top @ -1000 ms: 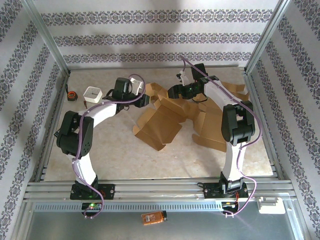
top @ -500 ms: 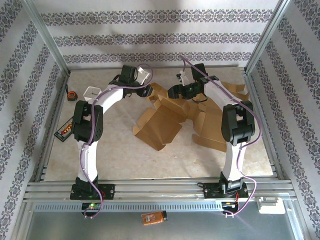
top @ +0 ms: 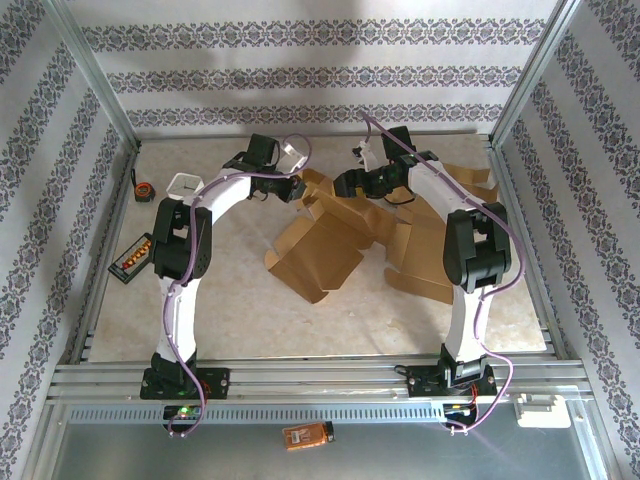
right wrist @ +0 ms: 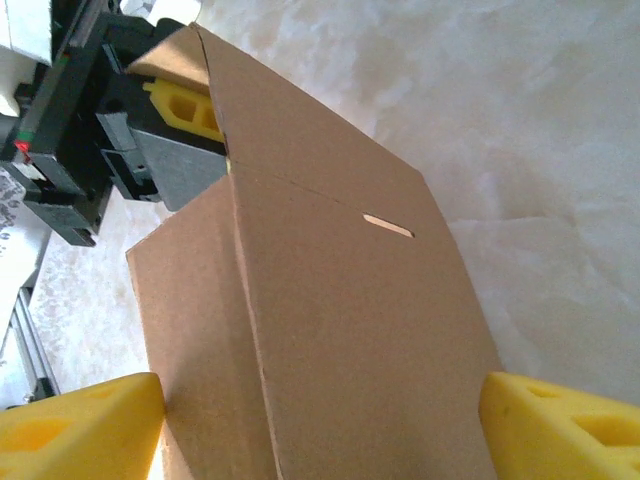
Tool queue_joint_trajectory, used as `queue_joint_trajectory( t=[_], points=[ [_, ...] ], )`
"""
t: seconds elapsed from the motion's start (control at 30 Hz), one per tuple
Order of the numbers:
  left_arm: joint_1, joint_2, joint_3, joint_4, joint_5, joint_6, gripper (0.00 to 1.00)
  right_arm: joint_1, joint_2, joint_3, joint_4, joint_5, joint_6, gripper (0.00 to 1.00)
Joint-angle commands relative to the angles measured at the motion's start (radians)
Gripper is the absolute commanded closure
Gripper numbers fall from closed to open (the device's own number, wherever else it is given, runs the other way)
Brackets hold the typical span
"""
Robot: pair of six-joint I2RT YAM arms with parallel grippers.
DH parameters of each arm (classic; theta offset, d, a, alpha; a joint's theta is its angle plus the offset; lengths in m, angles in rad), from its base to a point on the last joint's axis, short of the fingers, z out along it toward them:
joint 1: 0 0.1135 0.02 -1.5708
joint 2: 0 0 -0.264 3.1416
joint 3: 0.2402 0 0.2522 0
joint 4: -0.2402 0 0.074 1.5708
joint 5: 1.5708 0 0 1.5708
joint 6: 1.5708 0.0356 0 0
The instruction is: Fold the paper box
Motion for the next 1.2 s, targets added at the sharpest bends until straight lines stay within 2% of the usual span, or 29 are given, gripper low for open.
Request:
queue_joint_trajectory(
  t=[0.0,0.27,0.53,0.7,0.87,0.97,1.17],
  points=[
    [-0.012,-0.051,-0.011,-0.023,0.021,-0.004,0.89,0.009,-0.057,-0.022,-0.024,-0.016,-0.010,0.15],
    [-0.018,-0.042,0.029,-0.073,-0.021,0.015,0.90,0.016,-0.091,-0.069,-0.022,-0.066,-0.039,0.04],
    [-0.025,-0.034,0.069,-0.119,-0.053,0.040,0.91,0.031,-0.114,-0.086,-0.063,-0.045,-0.124,0.03],
    [-0.027,-0.020,0.101,-0.149,-0.052,0.039,0.91,0.035,-0.098,-0.071,-0.087,-0.007,-0.155,0.14],
    [-0.028,-0.032,0.103,-0.161,-0.054,0.029,0.92,0.039,-0.093,-0.059,-0.087,0.010,-0.161,0.36],
    [-0.028,-0.043,0.109,-0.168,-0.056,-0.012,0.92,0.049,-0.103,-0.064,-0.078,0.053,-0.167,0.40],
    [-0.034,-0.046,0.157,-0.210,-0.032,-0.155,0.91,0.064,-0.127,-0.087,-0.043,0.164,-0.165,0.42]
  ],
)
